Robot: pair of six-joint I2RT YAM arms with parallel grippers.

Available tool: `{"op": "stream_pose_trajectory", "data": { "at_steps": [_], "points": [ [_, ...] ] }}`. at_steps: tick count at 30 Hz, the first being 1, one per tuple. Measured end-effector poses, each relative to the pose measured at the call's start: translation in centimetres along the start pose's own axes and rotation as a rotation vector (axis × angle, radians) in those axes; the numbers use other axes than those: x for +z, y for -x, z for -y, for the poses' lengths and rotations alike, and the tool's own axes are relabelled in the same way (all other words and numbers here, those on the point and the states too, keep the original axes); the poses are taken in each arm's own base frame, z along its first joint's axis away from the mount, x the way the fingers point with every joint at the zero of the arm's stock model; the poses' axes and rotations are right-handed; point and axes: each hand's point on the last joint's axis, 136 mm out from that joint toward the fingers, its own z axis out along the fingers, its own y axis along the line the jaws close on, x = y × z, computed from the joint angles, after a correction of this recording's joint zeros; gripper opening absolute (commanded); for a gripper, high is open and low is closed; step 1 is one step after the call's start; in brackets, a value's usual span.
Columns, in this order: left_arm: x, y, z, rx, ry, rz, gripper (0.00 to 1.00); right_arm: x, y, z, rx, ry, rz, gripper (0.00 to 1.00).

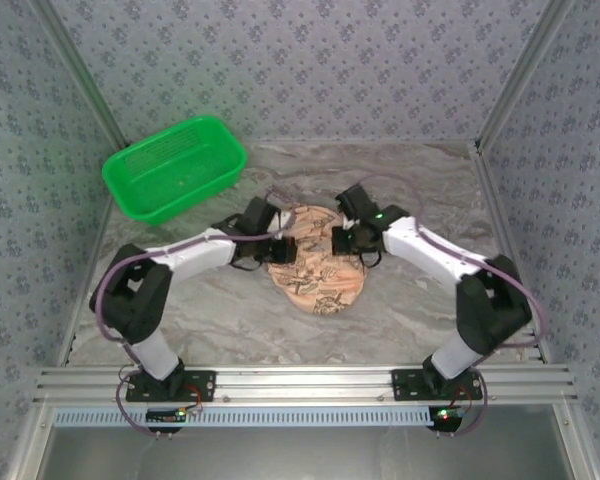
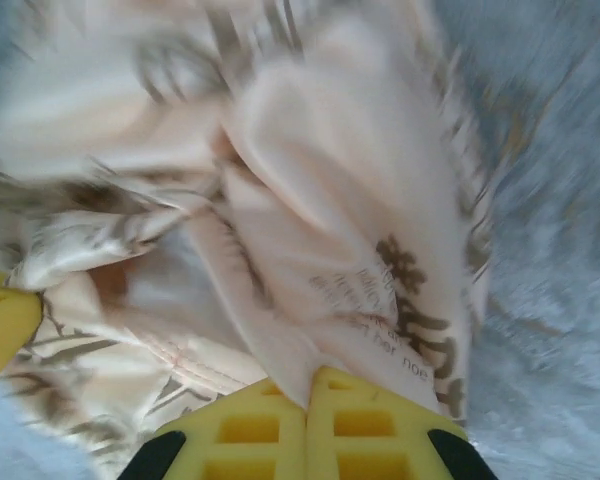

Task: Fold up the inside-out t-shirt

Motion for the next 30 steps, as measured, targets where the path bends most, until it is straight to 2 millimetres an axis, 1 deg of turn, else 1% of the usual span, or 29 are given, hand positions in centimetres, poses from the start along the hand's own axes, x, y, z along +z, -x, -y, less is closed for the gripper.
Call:
{"op": "stream_pose_trajectory", "data": {
  "at_steps": [1,2,3,4,5,6,7,8,10,11,12,13,14,15,16,18,20,22,23,25,28,30],
  "points": [
    [-1.9,1.8,0.4,0.000,-0.031,0.057,0.00,-2.1,1.4,0.1,0.005,0.025,0.060,0.00],
    [-3.7,3.2,0.7,-0.002,-0.058,0.111,0.00,-3.9,2.3,0.2,0.010,0.048,0.111,0.00],
    [-5.8,4.7,1.2,0.001,-0.092,0.175,0.00,-6.1,3.0,0.1,0.011,0.083,0.170,0.00],
    [-7.9,6.0,1.8,0.013,-0.117,0.244,0.03,-7.8,3.3,0.0,0.002,0.115,0.224,0.04],
    [-9.4,6.6,2.1,0.019,-0.133,0.296,0.18,-8.7,2.9,0.0,-0.006,0.135,0.250,0.09],
    [-10.4,6.5,2.4,0.022,-0.149,0.336,0.35,-8.7,1.8,0.2,-0.016,0.151,0.250,0.22],
    [-10.4,5.8,2.4,0.010,-0.165,0.345,0.45,-8.3,0.3,0.2,-0.033,0.171,0.230,0.35],
    [-9.8,4.6,2.1,-0.007,-0.178,0.327,0.48,-7.3,-1.3,0.0,-0.052,0.188,0.186,0.40],
    [-7.2,1.2,1.1,-0.069,-0.197,0.244,0.50,-3.9,-5.8,-0.5,-0.109,0.207,0.031,0.43],
    [-5.6,-0.5,0.2,-0.102,-0.189,0.187,0.50,-2.6,-7.5,-0.5,-0.123,0.198,-0.039,0.45],
    [-3.8,-2.8,-1.0,-0.149,-0.165,0.114,0.51,-1.6,-9.3,-0.3,-0.134,0.185,-0.109,0.48],
    [-2.7,-5.0,-2.1,-0.184,-0.136,0.047,0.51,-1.3,-10.2,0.1,-0.134,0.169,-0.151,0.50],
    [-2.3,-6.6,-2.7,-0.205,-0.111,0.003,0.51,-1.4,-10.4,0.5,-0.126,0.159,-0.164,0.52],
    [-2.2,-7.6,-2.9,-0.210,-0.096,-0.026,0.51,-1.9,-10.0,0.8,-0.112,0.148,-0.158,0.53],
    [-2.4,-7.8,-2.5,-0.195,-0.091,-0.034,0.51,-2.4,-9.1,1.1,-0.097,0.140,-0.137,0.55],
    [-3.0,-7.1,-1.2,-0.150,-0.093,-0.028,0.51,-3.5,-6.7,1.1,-0.079,0.134,-0.077,0.55],
    [-3.8,-5.2,0.7,-0.097,-0.107,0.005,0.51,-4.3,-4.7,0.8,-0.070,0.132,-0.027,0.55],
    [-4.6,-3.1,2.6,-0.045,-0.121,0.053,0.52,-4.3,-3.5,0.2,-0.061,0.138,-0.006,0.55],
    [-4.9,-2.4,3.3,-0.025,-0.125,0.071,0.52,-4.0,-3.4,-0.1,-0.060,0.139,-0.007,0.55],
    [-5.1,-1.6,4.4,0.006,-0.124,0.094,0.52,-2.7,-4.1,-0.9,-0.076,0.122,-0.033,0.54],
    [-5.0,-1.9,5.0,0.029,-0.098,0.093,0.52,-1.0,-6.1,-2.0,-0.125,0.086,-0.065,0.52],
    [-4.6,-2.5,4.8,0.031,-0.066,0.078,0.50,-0.2,-7.6,-2.1,-0.152,0.043,-0.085,0.50]
  ]
}}
